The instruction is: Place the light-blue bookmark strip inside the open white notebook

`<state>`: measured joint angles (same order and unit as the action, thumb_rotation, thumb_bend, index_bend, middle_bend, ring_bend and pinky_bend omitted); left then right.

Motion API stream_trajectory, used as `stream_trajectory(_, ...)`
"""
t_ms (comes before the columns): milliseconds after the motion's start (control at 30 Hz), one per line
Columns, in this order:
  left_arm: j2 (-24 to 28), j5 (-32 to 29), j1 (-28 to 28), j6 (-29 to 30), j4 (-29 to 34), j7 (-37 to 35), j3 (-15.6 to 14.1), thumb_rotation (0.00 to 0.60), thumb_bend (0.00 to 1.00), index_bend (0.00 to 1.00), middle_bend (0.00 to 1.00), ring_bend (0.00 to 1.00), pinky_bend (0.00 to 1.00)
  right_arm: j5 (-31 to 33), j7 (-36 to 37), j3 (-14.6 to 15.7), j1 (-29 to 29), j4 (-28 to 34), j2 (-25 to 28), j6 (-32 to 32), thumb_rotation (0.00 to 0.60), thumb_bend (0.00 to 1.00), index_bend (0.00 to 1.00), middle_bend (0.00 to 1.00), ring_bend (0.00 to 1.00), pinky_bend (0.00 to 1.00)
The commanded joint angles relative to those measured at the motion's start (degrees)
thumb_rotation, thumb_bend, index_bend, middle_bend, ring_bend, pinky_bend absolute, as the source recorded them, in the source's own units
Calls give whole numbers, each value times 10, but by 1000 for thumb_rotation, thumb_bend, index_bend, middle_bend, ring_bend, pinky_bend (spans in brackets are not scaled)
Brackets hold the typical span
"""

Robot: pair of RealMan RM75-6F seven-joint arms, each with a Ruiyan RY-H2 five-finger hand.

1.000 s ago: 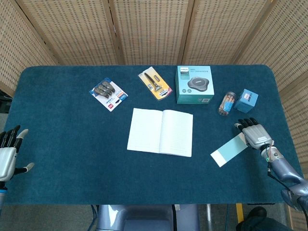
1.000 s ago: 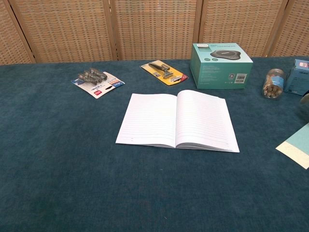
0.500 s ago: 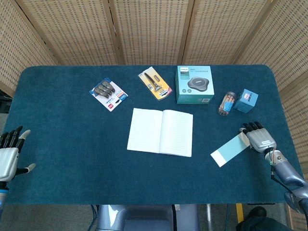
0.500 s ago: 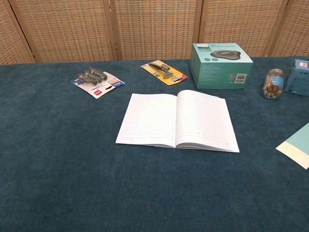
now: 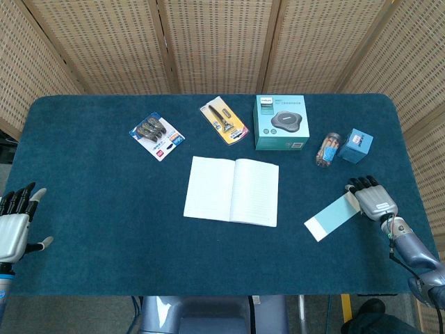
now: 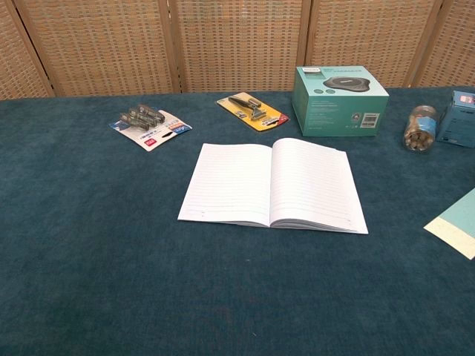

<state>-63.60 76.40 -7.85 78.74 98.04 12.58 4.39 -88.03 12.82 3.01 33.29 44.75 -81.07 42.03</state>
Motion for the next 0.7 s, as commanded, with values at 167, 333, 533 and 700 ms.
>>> stream_trajectory(167,-4,-6,-3,-2,-2,7,1,600,0,0,0,0,0,5,-17,3,4,-3,-4,-11,600,1000,148,74,0,0)
stream_trajectory(333,-4,-7,-3,0,-1,8,1,600,0,0,0,0,0,13,-34,3,3,4,0,-21,600,1000,170,99,0,0)
stream_trajectory(533,-7,-10,-5,0,-4,11,1,600,0,0,0,0,0,24,-51,3,-2,18,12,-26,600,1000,170,101,0,0)
stream_trajectory(700,-9,-20,-2,0,9,14,-1,600,0,0,0,0,0,35,-70,6,-11,33,28,-29,600,1000,170,103,0,0)
